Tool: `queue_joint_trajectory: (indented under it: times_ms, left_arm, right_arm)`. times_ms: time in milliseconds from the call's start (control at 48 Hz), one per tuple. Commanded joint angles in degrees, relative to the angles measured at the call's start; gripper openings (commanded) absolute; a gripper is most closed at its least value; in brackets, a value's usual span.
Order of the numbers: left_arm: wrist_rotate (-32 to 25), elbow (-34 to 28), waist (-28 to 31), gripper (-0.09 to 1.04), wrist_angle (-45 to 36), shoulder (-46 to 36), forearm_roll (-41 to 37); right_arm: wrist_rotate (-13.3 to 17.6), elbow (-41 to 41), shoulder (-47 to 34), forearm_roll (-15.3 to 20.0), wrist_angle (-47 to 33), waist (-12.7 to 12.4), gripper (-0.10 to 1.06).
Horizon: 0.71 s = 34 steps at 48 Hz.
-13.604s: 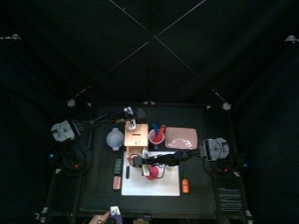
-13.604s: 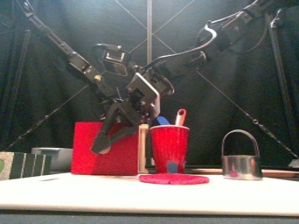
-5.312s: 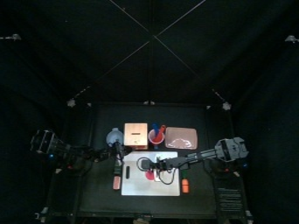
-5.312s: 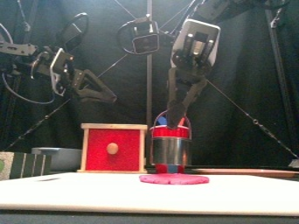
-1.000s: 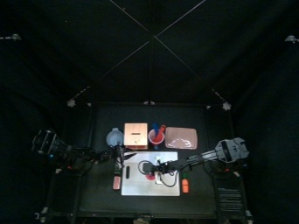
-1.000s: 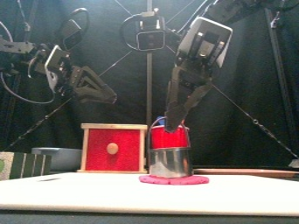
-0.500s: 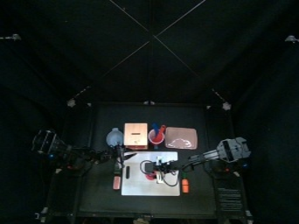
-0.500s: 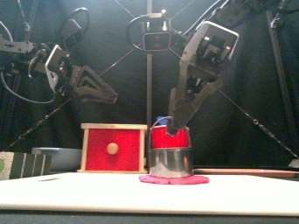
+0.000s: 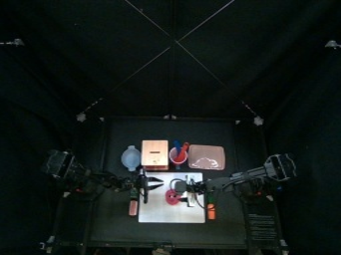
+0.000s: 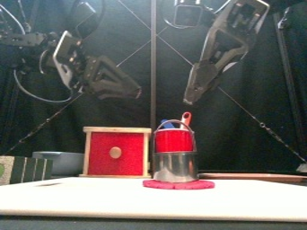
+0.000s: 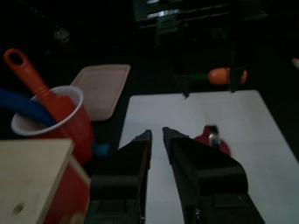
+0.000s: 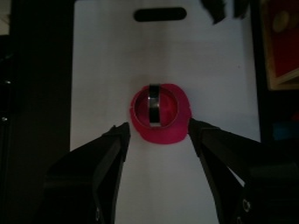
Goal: Get the cutter from the drawer then cut the dough then place the extra dough in the bowl
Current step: Cut the dough
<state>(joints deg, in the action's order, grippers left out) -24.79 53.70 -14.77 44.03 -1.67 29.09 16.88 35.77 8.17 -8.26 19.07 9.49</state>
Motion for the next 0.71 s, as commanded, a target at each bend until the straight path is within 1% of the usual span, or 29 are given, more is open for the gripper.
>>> queue_joint_trajectory:
  times_ms: [21,83,188,250,292,375,542,583,708]
  left_arm:
    - [-0.3,-4.7,-1.1,0.61,0.4,2.5,-0.4]
    - [-0.3,-5.9,-1.3,0.61,0.4,3.8,-0.6]
    - [-0.3,-6.8,-1.6,0.61,0.6,4.8,-1.1]
    - [-0.3,-7.0,-1.8,0.61,0.8,4.9,-1.2]
    - [-0.3,-7.1,-1.8,0.61,0.9,4.8,-1.4]
    - [-0.2,-7.0,-2.0,0.61,0.9,4.7,-1.3]
    - [-0.1,-6.9,-2.6,0.6,0.1,5.0,-1.1]
    - [0.0,-6.8,-3.0,0.6,0.2,5.3,-1.1]
    - [0.1,-6.7,-4.5,0.58,0.6,7.0,-1.1]
  right_arm:
    - [0.2,5.1,4.7,0.8,-9.6,-0.4,0.89]
    - [0.1,8.8,6.1,1.6,-17.5,-0.4,0.88]
    - [-0.1,14.9,7.5,1.6,-32.8,-1.3,0.88]
    - [-0.6,17.4,7.3,1.3,-39.5,-1.4,0.88]
    - [-0.6,18.5,6.8,1.2,-42.3,-1.7,0.88]
    - [0.1,19.0,4.8,1.7,-43.4,-2.0,0.88]
    - [-0.1,16.2,-0.3,2.9,-40.4,-1.9,0.88]
    - [-0.8,15.5,-1.5,2.4,-40.5,-1.8,0.88]
    - [-0.9,14.8,-4.9,1.0,-42.5,-2.0,0.88]
